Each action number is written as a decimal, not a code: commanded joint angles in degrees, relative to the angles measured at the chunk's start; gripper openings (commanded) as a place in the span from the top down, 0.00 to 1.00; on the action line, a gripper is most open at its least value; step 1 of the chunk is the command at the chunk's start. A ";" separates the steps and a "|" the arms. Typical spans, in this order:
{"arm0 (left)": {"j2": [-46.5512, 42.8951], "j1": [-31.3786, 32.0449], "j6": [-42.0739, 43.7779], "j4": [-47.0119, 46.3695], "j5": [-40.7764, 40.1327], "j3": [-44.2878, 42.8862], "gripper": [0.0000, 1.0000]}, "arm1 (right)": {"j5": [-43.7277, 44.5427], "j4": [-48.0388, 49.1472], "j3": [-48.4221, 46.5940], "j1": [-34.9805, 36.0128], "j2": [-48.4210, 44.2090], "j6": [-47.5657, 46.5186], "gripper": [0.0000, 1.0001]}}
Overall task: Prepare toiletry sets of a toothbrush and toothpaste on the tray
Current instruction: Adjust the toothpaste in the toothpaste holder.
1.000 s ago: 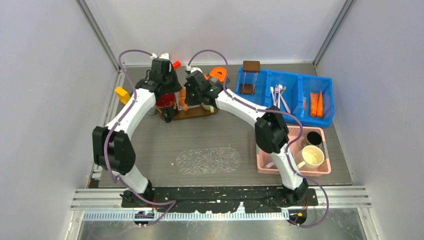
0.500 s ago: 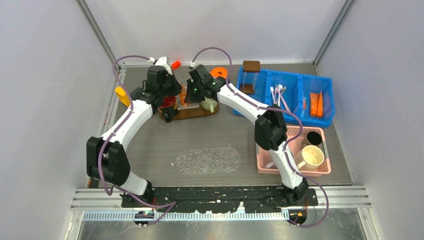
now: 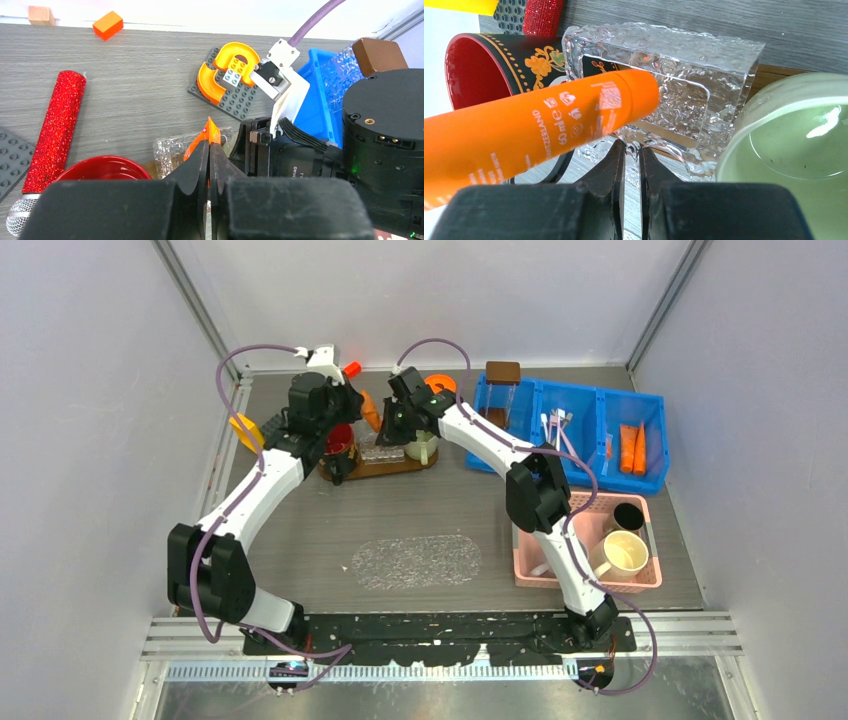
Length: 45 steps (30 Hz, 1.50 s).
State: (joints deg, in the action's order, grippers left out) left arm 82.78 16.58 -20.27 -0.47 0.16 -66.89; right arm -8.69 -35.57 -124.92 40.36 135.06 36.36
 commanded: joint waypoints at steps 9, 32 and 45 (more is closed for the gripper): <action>0.54 1.00 3.66 6.18 -4.97 -5.48 1.00 | -2.20 -0.29 -2.29 -0.37 0.41 -0.89 0.99; 5.23 2.23 2.72 15.33 -7.35 -12.14 1.00 | -9.28 -7.40 -6.47 -1.81 1.91 -2.86 0.81; 6.26 2.38 3.73 16.26 -8.45 -12.80 1.00 | -7.45 -2.20 -4.91 -1.89 -3.18 -4.15 0.47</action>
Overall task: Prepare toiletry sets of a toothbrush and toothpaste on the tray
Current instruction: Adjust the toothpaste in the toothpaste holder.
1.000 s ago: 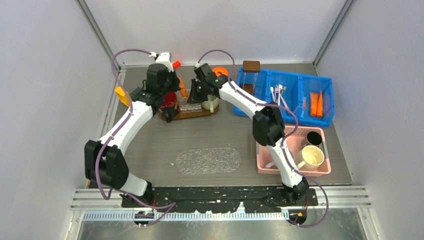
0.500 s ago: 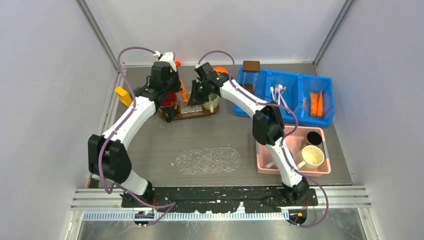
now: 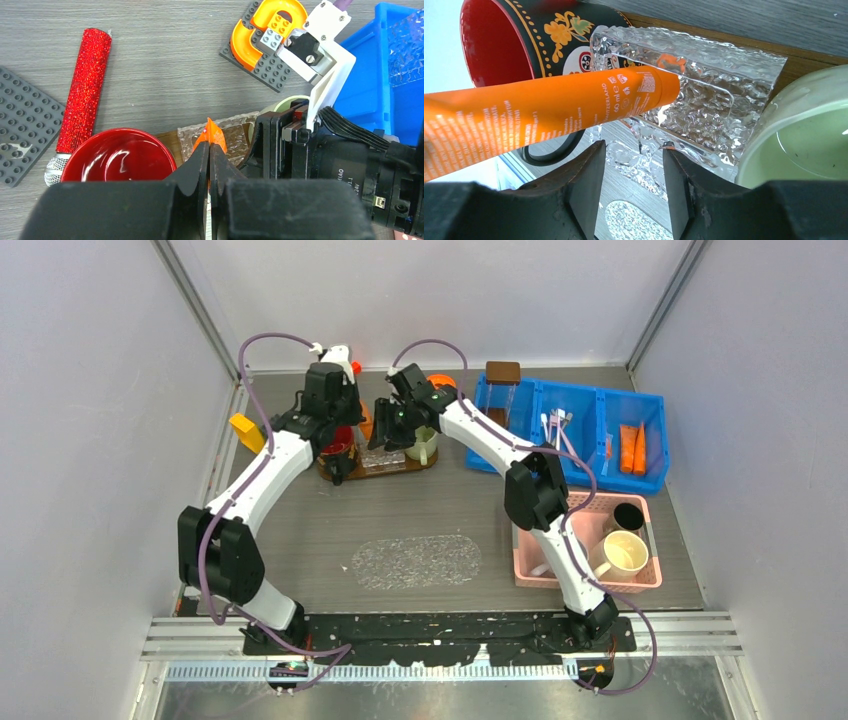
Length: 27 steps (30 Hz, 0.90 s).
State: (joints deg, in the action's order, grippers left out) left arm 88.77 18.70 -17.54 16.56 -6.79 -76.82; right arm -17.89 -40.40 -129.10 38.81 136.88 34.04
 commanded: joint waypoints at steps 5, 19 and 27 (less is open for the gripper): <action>0.91 0.61 2.09 -0.13 -2.56 -3.45 1.00 | 3.03 6.61 4.10 -0.40 -9.23 -2.74 0.44; 3.89 2.33 5.90 2.03 -5.27 -5.84 1.00 | 8.27 12.81 19.09 -0.40 -25.91 -7.92 0.40; 3.30 3.34 8.96 -2.92 -6.22 -1.67 1.00 | 13.56 15.98 32.13 -0.91 -36.58 -11.82 0.38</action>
State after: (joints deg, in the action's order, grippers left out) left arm 93.10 21.54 -11.11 19.46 -11.29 -79.68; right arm -8.05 -28.21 -102.04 38.39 106.30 25.15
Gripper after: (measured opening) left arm 0.021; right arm 0.616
